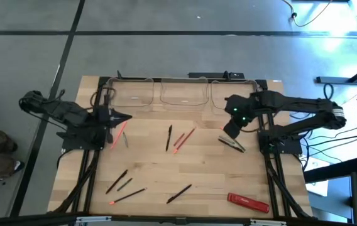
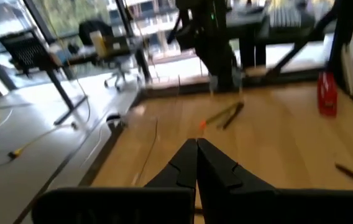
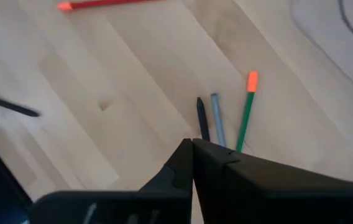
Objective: Sort crayons/erasers/pens/pencils in bins
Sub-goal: Put the green pencil into the right transparent bin
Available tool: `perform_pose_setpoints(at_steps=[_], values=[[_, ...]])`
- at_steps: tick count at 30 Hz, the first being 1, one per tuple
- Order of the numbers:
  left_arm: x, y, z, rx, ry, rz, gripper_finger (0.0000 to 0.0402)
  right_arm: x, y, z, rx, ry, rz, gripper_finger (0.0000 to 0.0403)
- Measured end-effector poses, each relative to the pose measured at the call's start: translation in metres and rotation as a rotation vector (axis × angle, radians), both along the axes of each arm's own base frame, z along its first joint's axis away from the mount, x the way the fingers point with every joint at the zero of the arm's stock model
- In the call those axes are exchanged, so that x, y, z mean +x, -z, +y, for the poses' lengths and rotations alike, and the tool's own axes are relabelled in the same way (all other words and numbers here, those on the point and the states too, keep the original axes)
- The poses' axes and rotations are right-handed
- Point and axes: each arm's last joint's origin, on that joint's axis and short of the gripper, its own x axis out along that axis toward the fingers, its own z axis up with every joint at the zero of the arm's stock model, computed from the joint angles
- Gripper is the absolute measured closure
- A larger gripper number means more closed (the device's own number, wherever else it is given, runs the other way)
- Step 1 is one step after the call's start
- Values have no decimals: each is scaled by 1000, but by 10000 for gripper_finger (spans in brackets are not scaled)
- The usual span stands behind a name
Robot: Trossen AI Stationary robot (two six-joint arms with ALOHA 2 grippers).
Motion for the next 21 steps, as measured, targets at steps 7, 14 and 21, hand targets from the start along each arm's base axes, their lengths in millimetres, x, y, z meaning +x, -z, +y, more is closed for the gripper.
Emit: perform_pose_setpoints(at_steps=[7,14,21], values=[[19,-17,-8,48,-1,124,401,16,18,-5,10,0,94,355],[22,-22,-9,50,-2,131,401,27,34,-16,-5,30,165,297],[22,-22,-9,48,-1,130,401,49,61,-30,-19,22,222,277]])
